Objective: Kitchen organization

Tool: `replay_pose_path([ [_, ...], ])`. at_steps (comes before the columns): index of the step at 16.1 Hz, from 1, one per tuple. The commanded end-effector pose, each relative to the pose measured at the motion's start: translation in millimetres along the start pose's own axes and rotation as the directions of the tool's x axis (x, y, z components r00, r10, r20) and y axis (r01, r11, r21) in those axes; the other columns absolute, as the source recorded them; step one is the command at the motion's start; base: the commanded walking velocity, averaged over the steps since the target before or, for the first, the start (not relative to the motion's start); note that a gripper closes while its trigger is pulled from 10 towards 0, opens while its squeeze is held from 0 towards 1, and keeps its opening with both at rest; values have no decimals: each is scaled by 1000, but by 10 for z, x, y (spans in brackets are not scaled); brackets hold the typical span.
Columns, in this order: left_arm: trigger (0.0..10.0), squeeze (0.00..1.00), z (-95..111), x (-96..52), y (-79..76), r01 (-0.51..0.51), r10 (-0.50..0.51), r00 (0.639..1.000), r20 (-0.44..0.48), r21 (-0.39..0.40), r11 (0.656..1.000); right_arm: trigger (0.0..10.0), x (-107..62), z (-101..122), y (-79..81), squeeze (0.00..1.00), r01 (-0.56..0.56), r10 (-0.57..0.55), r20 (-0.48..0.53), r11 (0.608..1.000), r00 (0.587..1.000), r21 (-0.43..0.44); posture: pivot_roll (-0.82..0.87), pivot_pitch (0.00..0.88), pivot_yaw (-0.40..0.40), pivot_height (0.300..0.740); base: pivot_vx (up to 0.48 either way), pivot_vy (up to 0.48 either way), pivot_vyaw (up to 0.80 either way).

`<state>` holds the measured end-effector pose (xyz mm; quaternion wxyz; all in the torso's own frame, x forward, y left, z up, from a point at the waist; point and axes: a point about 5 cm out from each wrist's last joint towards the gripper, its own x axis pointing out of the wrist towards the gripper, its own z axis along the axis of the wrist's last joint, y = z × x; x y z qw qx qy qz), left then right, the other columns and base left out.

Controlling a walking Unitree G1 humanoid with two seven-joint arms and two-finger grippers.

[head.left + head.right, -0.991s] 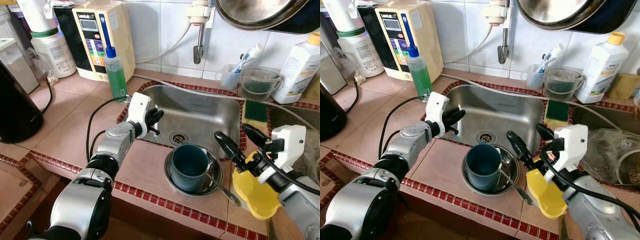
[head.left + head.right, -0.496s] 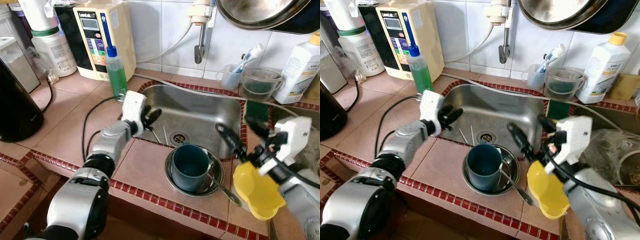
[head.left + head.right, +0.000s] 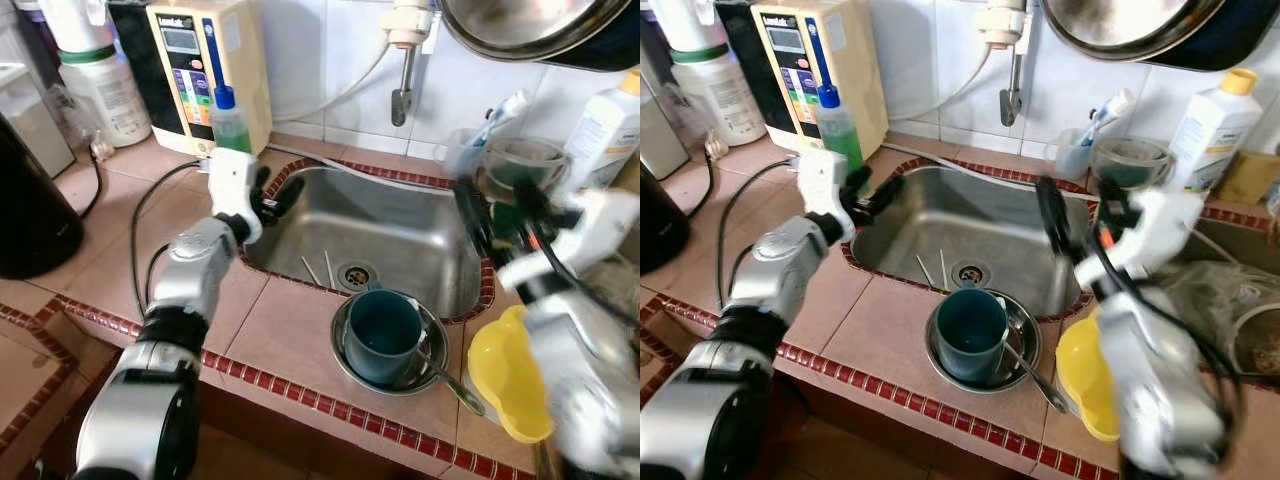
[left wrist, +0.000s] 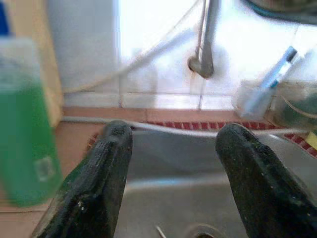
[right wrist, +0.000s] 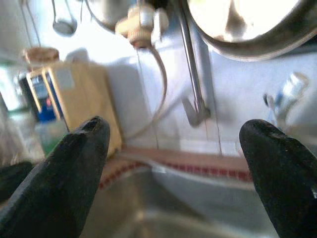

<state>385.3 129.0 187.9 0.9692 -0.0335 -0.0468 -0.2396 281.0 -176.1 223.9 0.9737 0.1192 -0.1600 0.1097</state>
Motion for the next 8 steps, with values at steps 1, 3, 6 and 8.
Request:
replay_pose_path([
  [1,10000,0,162,-32,75,-54,52,997,56,48,997,10000,89,-19,37,0,-3,3,11,1000,1000,1,-106,0,-5,740,0,0,0],
  [3,10000,0,272,-67,80,-71,62,993,103,87,994,10000,224,-41,68,0,-11,11,13,1000,1000,5,-89,0,-13,740,0,0,0],
  [6,10000,0,417,-161,109,-102,88,986,144,93,990,10000,365,-124,61,0,12,-13,-37,999,999,-44,-53,0,-34,740,0,0,0],
  [8,10000,0,553,-251,132,-164,148,970,194,72,984,10000,375,-176,122,0,-55,53,-44,996,998,-64,-40,0,-41,740,0,0,0],
])
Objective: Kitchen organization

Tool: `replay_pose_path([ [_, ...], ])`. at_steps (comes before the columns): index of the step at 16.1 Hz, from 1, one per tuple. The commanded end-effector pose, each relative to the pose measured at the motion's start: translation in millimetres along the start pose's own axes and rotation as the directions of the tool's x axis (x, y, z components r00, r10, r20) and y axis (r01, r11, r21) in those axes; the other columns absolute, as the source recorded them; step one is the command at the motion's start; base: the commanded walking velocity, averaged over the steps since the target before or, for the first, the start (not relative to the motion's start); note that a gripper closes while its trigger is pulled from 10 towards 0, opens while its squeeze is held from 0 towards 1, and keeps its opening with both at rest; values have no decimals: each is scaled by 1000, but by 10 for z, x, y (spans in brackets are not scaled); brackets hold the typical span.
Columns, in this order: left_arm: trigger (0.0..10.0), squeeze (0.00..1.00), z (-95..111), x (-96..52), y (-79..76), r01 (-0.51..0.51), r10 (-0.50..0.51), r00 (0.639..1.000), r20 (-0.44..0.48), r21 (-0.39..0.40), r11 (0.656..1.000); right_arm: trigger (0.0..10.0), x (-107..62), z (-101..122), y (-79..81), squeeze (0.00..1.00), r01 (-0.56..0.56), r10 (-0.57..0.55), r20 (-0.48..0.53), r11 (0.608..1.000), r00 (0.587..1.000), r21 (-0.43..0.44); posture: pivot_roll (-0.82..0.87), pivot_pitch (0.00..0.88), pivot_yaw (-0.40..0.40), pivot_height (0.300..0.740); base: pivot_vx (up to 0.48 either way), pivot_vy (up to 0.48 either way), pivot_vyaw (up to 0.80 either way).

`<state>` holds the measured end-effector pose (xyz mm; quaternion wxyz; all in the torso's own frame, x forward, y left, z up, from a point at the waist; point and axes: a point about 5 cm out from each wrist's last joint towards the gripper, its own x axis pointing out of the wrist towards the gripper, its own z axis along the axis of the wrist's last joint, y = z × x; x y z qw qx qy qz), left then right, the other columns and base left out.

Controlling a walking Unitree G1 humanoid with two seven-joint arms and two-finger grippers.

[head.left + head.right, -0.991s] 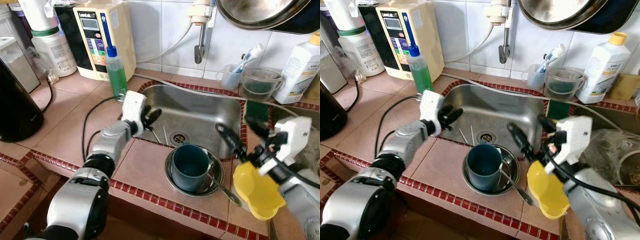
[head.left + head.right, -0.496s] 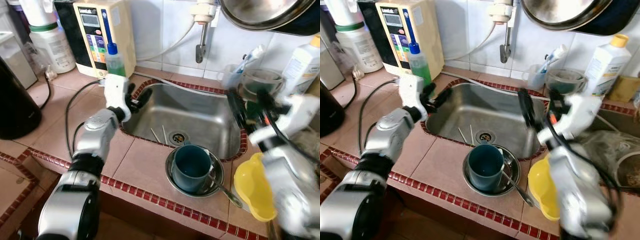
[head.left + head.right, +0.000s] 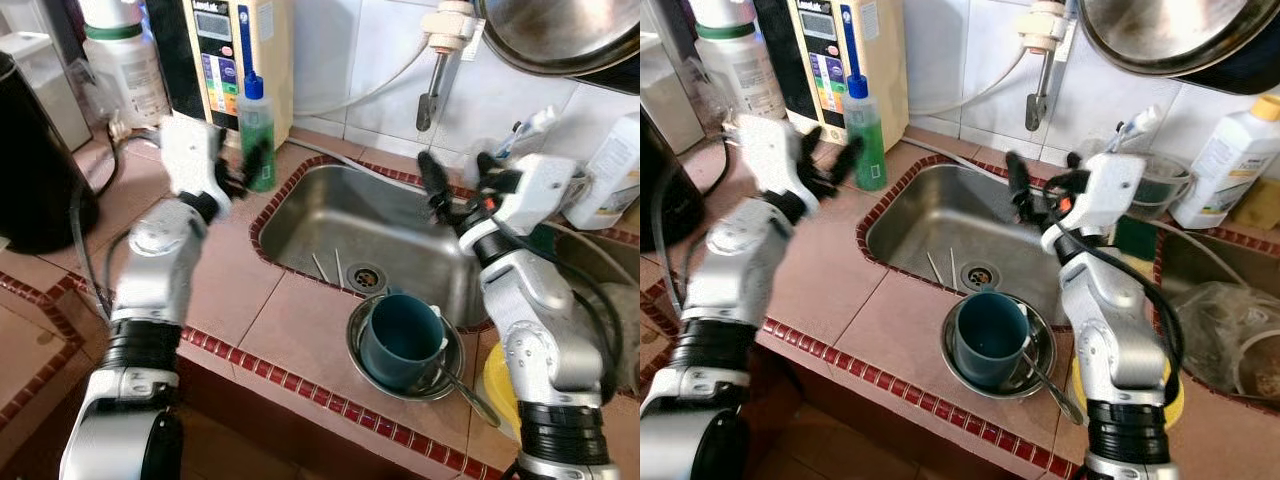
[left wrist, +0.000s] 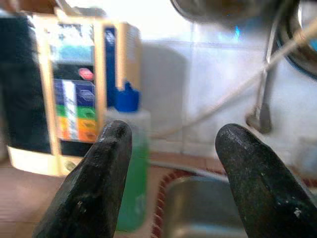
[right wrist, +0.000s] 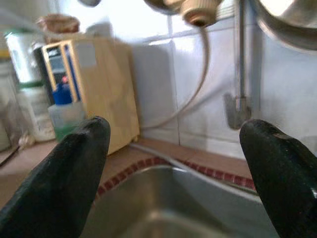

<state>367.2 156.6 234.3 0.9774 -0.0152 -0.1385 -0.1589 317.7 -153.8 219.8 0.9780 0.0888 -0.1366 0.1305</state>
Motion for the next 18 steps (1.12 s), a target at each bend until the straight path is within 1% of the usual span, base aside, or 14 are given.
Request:
replay_pose_path([
  [1,10000,0,87,-74,20,-29,28,999,24,11,1000,10000,16,-1,20,0,10,-9,28,999,1000,-36,-37,0,-41,740,0,0,0],
  [3,10000,0,54,-164,61,-75,75,997,15,-7,997,10000,20,-56,37,0,21,-20,21,998,1000,-58,-33,0,-44,740,0,0,0],
  [5,10000,0,-5,-206,72,-86,86,996,-16,-17,996,10000,31,-93,43,0,43,-43,15,998,999,-41,-33,0,-40,740,0,0,0],
  [6,10000,0,-9,-228,41,-92,92,996,-23,-19,996,10000,46,-137,68,0,49,-48,13,998,999,-39,-32,0,-40,740,0,0,0],
  [7,10000,0,21,-227,-21,-73,72,997,-14,-21,997,10000,58,-161,86,0,47,-47,14,998,999,-44,-29,0,-43,740,0,0,0],
  [9,10000,0,13,-231,-70,-56,55,998,-19,-13,998,10000,71,-166,89,0,48,-47,19,997,999,-53,-31,0,-43,740,0,0,0],
  [10,10000,0,-1,-236,-91,-47,46,999,-21,-29,998,10000,82,-164,80,0,53,-52,22,997,998,-57,-30,0,-43,740,0,0,0],
  [13,10000,0,-23,-255,-104,-51,50,998,-31,-24,998,10000,81,-169,51,0,67,-66,19,996,998,-61,-25,0,-50,740,0,0,0],
  [18,10000,0,-34,-316,-102,-55,54,997,-54,-25,998,10000,75,-217,66,0,59,-58,10,996,998,-60,-15,0,-55,740,0,0,0],
])
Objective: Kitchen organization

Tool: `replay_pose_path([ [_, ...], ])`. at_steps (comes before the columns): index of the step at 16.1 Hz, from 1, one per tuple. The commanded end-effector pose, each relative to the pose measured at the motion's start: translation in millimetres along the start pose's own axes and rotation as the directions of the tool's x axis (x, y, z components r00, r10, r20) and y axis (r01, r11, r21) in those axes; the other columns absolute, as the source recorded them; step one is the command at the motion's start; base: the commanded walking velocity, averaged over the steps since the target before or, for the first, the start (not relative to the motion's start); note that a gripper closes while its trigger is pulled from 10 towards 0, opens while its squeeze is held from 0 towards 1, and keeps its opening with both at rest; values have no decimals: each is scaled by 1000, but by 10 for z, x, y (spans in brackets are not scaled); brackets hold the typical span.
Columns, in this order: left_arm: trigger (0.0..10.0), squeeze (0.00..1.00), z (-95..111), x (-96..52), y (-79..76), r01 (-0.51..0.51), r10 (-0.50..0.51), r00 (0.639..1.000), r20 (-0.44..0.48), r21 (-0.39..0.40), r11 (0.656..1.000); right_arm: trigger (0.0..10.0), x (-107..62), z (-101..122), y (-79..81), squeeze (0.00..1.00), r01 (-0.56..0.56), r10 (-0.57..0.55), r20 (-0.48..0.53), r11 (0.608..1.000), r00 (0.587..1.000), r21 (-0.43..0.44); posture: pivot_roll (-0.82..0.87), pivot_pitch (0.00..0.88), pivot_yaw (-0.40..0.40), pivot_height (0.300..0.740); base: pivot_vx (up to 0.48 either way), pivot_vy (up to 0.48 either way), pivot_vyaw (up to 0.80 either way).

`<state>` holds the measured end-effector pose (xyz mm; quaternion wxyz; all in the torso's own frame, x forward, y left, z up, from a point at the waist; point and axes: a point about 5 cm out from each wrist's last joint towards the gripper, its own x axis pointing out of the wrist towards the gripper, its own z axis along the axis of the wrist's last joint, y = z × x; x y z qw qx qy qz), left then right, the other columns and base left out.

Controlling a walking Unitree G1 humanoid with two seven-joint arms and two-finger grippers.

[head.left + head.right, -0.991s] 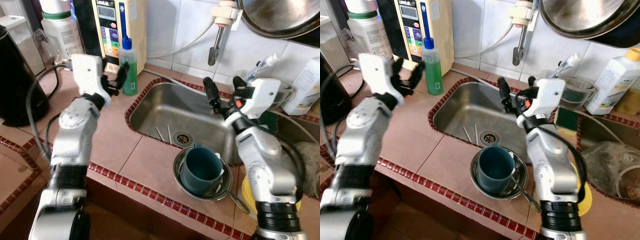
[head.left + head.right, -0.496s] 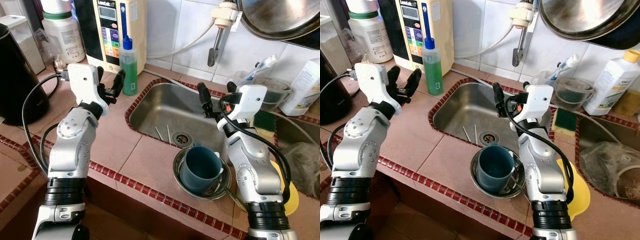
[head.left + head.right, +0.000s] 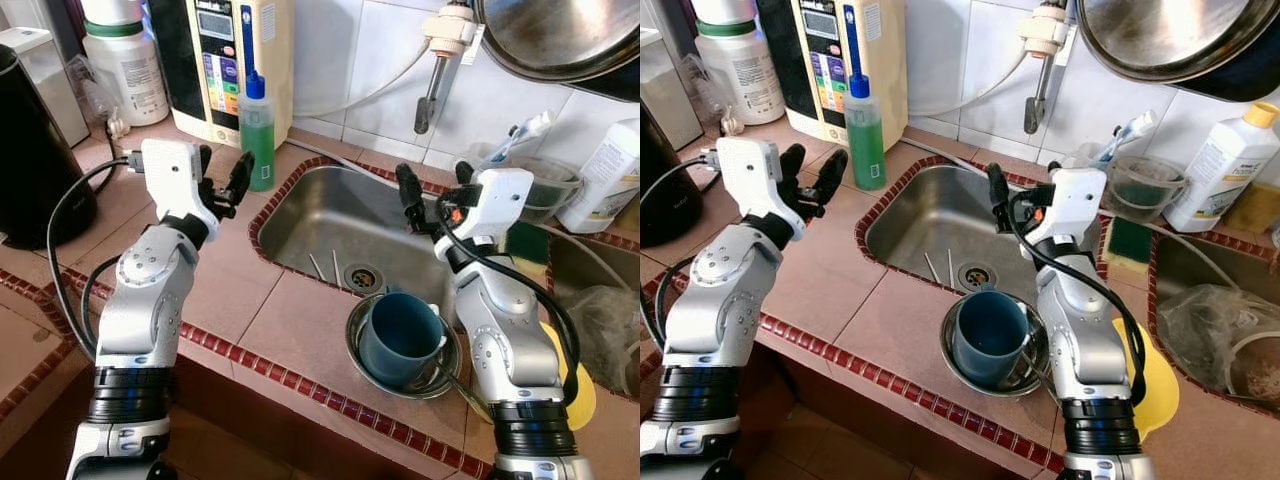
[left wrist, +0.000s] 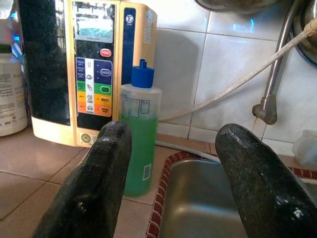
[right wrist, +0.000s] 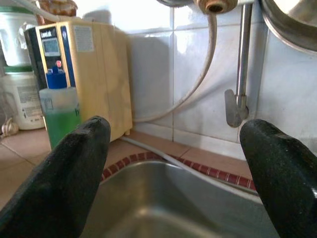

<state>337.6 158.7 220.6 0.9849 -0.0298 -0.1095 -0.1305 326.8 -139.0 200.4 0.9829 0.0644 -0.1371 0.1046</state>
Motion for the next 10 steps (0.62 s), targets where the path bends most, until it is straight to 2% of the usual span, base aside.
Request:
replay_pose_path([
  [1,10000,0,10,-19,-26,7,-7,1000,-3,5,1000,10000,7,16,-21,0,14,-14,10,1000,1000,-5,-14,0,-56,740,0,0,0],
  [10,10000,0,3,-29,-40,9,-9,1000,-17,4,1000,10000,17,26,-34,0,12,-11,15,1000,1000,-10,-17,0,-58,740,0,0,0],
])
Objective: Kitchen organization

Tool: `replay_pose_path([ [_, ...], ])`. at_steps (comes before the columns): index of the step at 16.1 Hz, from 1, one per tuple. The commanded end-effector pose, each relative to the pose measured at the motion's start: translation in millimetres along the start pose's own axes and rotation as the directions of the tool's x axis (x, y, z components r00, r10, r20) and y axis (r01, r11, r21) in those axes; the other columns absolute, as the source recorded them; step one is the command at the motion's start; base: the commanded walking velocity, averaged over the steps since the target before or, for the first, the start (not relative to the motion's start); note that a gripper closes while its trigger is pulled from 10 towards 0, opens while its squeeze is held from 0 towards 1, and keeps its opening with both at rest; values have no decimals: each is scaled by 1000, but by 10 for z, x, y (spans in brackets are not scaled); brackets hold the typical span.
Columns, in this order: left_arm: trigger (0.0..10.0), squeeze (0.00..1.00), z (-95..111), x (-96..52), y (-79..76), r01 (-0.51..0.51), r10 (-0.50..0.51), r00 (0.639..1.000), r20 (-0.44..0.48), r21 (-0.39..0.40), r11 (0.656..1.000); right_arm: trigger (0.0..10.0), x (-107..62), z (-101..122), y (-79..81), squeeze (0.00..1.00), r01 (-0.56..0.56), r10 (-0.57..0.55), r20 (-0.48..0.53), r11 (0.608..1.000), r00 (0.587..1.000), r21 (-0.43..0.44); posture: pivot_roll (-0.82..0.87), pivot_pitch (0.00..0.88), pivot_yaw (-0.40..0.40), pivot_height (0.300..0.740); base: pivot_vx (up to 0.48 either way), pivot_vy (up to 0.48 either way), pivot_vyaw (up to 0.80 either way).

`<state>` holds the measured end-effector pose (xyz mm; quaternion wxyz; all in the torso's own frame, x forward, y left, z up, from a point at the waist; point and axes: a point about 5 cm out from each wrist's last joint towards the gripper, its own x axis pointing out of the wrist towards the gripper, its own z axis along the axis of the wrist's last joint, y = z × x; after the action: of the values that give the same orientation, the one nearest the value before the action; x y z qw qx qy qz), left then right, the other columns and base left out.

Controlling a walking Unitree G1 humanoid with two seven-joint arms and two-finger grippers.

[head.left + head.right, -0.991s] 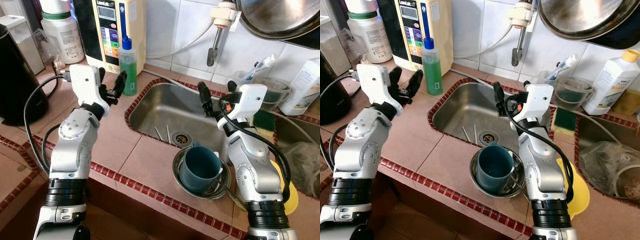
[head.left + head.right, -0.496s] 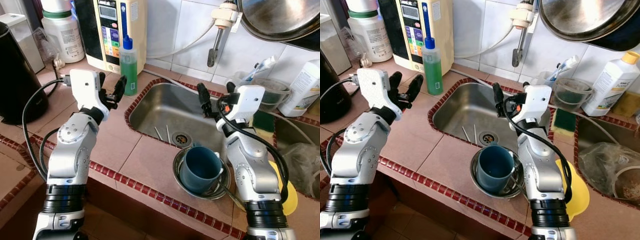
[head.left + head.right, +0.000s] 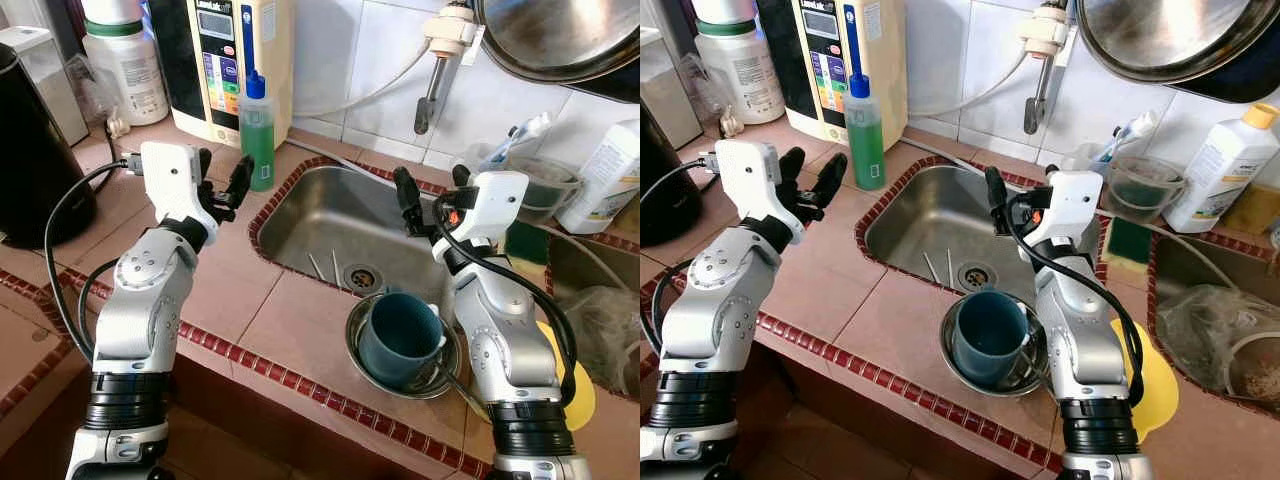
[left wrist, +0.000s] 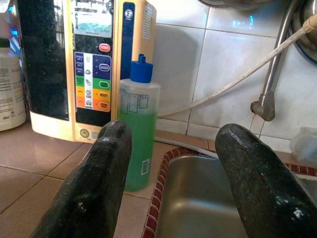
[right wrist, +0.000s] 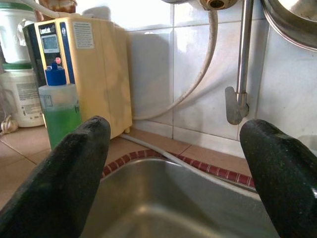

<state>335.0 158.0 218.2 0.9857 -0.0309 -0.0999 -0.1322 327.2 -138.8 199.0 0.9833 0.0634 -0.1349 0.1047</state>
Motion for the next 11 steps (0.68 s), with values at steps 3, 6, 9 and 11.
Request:
replay_pose_path([
  [3,10000,0,16,7,-34,7,-7,1000,2,5,1000,10000,19,46,-41,0,14,-14,22,1000,1000,-8,-22,0,-57,740,-84,0,0],
  [6,10000,0,17,20,-33,8,-8,1000,1,5,1000,10000,23,53,-44,0,17,-17,25,1000,1000,-9,-25,0,-54,740,-254,0,0],
  [9,10000,0,26,34,-37,12,-12,1000,3,7,1000,10000,30,54,-45,0,18,-18,28,1000,999,-10,-24,0,-52,740,-254,0,0],
  [11,10000,0,30,34,-36,11,-11,1000,4,8,1000,10000,31,57,-45,0,19,-19,30,1000,999,-9,-23,0,-53,740,-255,0,0],
])
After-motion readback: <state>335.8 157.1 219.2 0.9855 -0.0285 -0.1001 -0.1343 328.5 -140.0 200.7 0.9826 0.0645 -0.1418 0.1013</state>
